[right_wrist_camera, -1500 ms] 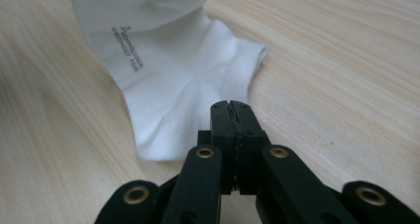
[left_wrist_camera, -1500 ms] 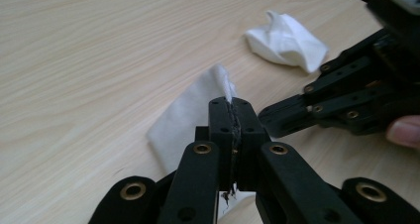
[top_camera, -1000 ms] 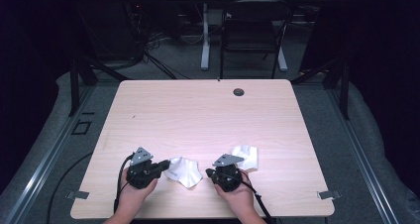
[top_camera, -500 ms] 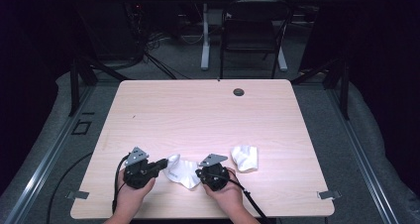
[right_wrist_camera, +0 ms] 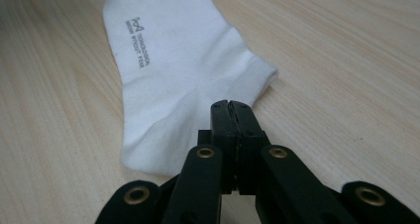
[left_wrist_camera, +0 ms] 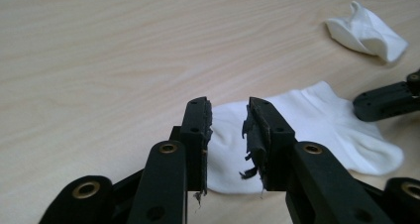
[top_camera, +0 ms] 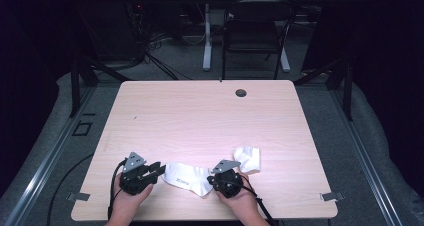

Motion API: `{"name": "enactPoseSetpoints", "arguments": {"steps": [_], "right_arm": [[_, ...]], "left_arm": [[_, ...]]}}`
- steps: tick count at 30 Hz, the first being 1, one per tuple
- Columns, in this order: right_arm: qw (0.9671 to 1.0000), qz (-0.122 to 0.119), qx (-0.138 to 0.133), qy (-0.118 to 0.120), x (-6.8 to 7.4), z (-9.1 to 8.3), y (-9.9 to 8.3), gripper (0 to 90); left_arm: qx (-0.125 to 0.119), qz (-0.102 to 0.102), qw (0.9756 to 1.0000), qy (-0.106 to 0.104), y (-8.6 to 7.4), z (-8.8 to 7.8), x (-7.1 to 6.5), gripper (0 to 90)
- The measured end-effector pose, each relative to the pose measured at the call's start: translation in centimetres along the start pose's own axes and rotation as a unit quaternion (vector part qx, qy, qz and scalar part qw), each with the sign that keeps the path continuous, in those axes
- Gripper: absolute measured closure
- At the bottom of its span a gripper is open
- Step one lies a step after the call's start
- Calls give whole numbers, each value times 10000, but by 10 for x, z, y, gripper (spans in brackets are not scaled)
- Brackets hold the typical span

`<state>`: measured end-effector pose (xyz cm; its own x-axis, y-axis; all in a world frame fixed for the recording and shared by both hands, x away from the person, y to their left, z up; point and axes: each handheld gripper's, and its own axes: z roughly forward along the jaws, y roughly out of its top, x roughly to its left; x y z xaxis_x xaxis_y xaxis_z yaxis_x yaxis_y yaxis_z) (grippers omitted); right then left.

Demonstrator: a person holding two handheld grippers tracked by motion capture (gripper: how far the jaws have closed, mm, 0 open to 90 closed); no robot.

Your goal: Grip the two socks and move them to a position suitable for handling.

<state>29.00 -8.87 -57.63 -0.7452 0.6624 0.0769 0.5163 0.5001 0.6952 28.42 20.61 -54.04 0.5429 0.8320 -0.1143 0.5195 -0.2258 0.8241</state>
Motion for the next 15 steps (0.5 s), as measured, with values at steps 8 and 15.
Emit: {"name": "enactPoseSetpoints", "arguments": {"steps": [8, 15], "right_arm": [[10000, -21, -2, -68, -2, -2, -1, 900], [10000, 17, 32, -75, -4, -5, -3, 900]], "left_arm": [[447, 283, 9974, -489, -2, 35, -4, 681], [835, 363, 9944, -542, -14, 48, -6, 659]]}}
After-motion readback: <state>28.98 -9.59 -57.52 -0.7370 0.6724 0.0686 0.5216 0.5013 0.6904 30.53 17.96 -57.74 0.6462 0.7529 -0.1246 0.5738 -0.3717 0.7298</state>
